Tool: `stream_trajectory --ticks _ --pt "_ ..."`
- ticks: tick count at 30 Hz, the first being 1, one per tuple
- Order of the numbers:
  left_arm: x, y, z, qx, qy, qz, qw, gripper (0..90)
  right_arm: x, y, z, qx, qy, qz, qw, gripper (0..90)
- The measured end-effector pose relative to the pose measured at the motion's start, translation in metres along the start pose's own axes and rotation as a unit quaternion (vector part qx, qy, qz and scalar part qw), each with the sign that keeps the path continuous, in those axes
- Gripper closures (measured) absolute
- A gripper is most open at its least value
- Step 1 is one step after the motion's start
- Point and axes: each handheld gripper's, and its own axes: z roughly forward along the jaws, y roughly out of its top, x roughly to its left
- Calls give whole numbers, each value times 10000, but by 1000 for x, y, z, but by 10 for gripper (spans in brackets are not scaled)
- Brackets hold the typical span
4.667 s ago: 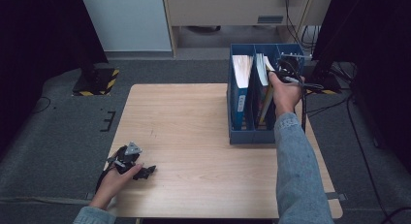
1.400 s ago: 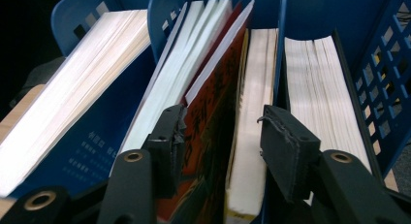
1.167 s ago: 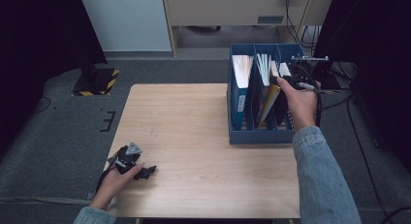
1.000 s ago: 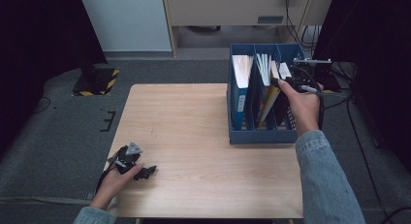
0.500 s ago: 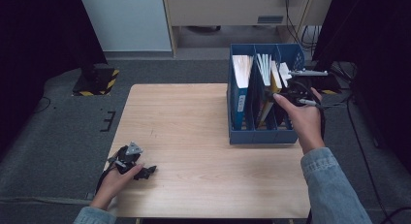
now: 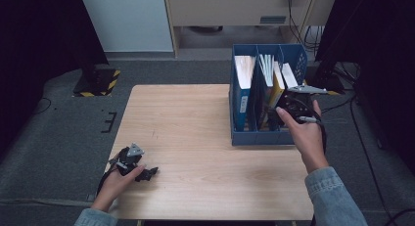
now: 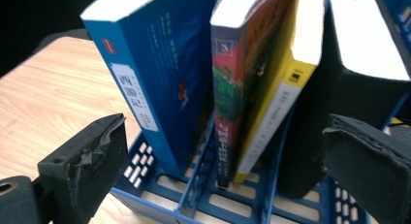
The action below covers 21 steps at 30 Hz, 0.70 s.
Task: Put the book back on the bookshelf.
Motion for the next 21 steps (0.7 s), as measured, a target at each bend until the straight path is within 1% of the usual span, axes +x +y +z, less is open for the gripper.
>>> stream_trajectory --ticks 2,3,8,11,17,20,21 --pt "0 0 0 -1 0 -1 10000 0 2 -4 -1 -15 -158 -2 9999 32" --pt "0 0 0 -3 0 -1 10000 0 3 -6 -1 -6 -165 3 9999 33" --pt "0 0 0 0 -2 2 10000 0 8 -19 -3 12 -61 29 10000 32" --pt "0 0 0 -3 -2 4 10000 0 12 -28 -4 86 -33 55 9999 33" --pt "0 0 0 2 0 1 10000 0 21 -46 -8 115 57 -1 9999 33" --pt "0 0 0 -4 -3 4 10000 0 28 -55 -8 175 -24 -89 9998 32" --pt "0 0 0 -4 -2 4 10000 0 31 -58 -7 212 44 -84 9997 32"
